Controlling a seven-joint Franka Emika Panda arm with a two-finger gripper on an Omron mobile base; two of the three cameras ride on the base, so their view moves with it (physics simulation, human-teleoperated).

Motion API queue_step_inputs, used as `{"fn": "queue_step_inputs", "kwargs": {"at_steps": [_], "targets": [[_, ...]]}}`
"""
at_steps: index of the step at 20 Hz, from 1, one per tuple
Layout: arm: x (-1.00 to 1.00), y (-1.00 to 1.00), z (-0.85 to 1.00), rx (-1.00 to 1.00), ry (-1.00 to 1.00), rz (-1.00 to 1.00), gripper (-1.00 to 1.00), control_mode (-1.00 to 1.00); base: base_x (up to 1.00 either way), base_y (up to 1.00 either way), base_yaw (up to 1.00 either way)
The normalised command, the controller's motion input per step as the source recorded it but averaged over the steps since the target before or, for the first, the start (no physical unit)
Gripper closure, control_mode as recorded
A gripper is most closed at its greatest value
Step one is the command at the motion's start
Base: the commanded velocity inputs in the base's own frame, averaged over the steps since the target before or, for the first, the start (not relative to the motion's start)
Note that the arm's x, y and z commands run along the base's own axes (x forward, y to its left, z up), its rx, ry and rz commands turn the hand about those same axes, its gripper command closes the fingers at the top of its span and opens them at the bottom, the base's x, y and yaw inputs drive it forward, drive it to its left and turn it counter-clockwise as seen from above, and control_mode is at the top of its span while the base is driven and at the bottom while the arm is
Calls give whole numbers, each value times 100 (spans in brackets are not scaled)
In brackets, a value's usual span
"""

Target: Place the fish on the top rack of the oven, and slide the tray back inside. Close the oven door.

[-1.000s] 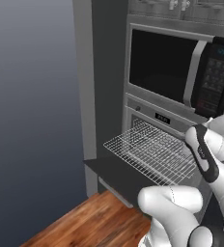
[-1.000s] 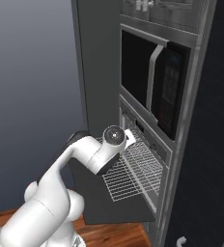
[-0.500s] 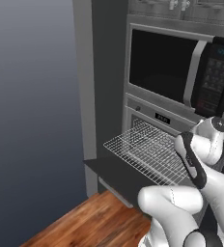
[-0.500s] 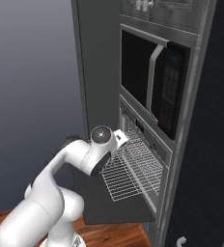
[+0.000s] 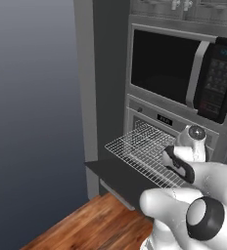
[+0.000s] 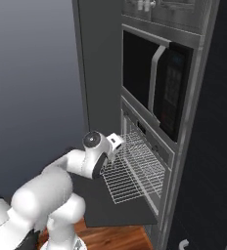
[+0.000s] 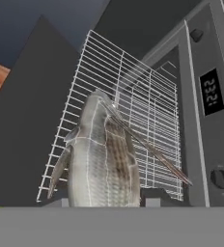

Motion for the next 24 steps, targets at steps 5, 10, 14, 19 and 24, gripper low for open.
{"fn": "queue_step_inputs", "kwargs": {"at_steps": [5, 10, 14, 19, 24], "targets": [[75, 0, -27, 0, 2, 0, 100, -100, 0, 0, 0], [51, 0, -30, 0, 1, 0, 100, -100, 0, 0, 0], [10, 2, -28, 0, 0, 0, 100, -100, 0, 0, 0], [16, 14, -13, 0, 7, -1, 100, -100, 0, 0, 0], [28, 19, -7, 0, 16, -7, 100, -100, 0, 0, 0]]}}
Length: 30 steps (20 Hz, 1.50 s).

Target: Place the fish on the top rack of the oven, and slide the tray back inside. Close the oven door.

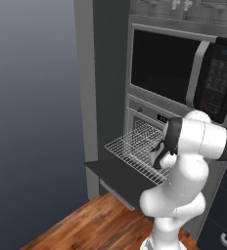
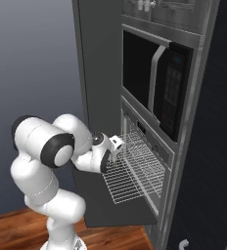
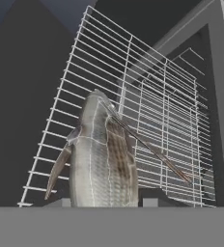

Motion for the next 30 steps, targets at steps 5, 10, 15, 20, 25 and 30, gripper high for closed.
{"fn": "queue_step_inputs", "kwargs": {"at_steps": [5, 10, 15, 20, 25, 30], "targets": [[23, 19, -18, 0, 11, -7, 100, -100, 0, 0, 0], [30, 14, -46, 0, 2, -2, 100, -100, 0, 0, 0], [30, 13, -54, 0, 0, 0, 100, -100, 0, 0, 0], [27, 5, -42, 0, 0, -1, 100, -100, 0, 0, 0], [22, 2, -35, 0, 0, -2, 100, -100, 0, 0, 0], [30, 0, -28, 0, 0, -2, 100, -100, 0, 0, 0]]}}
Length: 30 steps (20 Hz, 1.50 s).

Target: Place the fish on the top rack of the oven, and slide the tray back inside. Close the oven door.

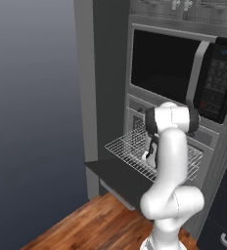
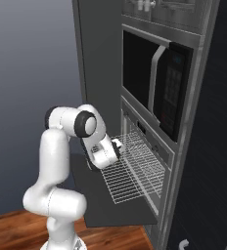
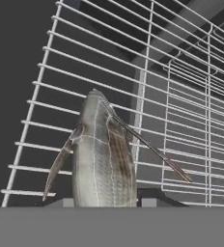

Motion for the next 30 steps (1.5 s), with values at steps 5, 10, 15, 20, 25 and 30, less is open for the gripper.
{"fn": "queue_step_inputs", "kwargs": {"at_steps": [5, 10, 15, 20, 25, 30], "targets": [[38, 0, -29, 0, 0, -1, 100, -100, 0, 0, 0], [38, 0, -32, 0, 0, 0, 100, -100, 0, 0, 0], [35, -2, -23, 0, 0, 0, 100, -100, 0, 0, 0], [33, -16, -6, 0, 0, -2, 100, -100, 0, 0, 0], [34, -33, 0, 0, 0, -2, 100, -100, 0, 0, 0], [43, -24, -1, 0, 0, -1, 100, -100, 0, 0, 0]]}}
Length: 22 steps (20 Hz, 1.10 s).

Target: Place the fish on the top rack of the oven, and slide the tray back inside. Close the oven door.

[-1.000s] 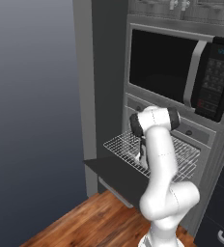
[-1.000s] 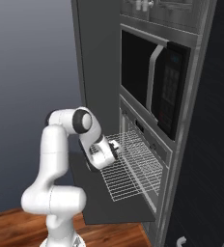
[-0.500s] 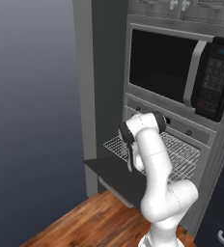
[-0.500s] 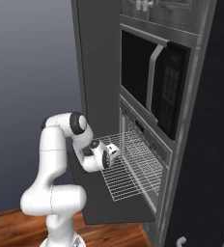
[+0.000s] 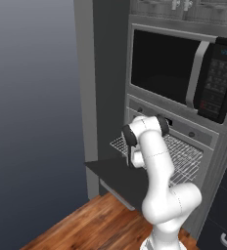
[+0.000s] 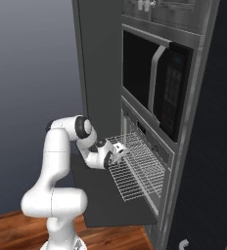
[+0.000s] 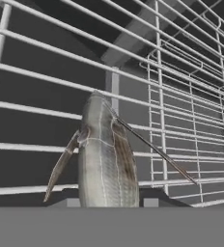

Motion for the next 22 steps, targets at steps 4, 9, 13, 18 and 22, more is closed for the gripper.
{"fn": "queue_step_inputs", "kwargs": {"at_steps": [4, 9, 13, 18, 22], "targets": [[41, -1, -13, 0, 0, 0, -100, -100, 0, 0, 0], [7, 0, -1, 0, 0, 0, -100, -100, 0, 0, 0], [0, 0, 0, 0, 0, 0, -100, -100, 0, 0, 0], [-2, 0, 5, 0, -3, 0, -100, -100, 0, 0, 0], [-38, 18, 3, -1, 0, 0, -100, -100, 0, 0, 0]]}}
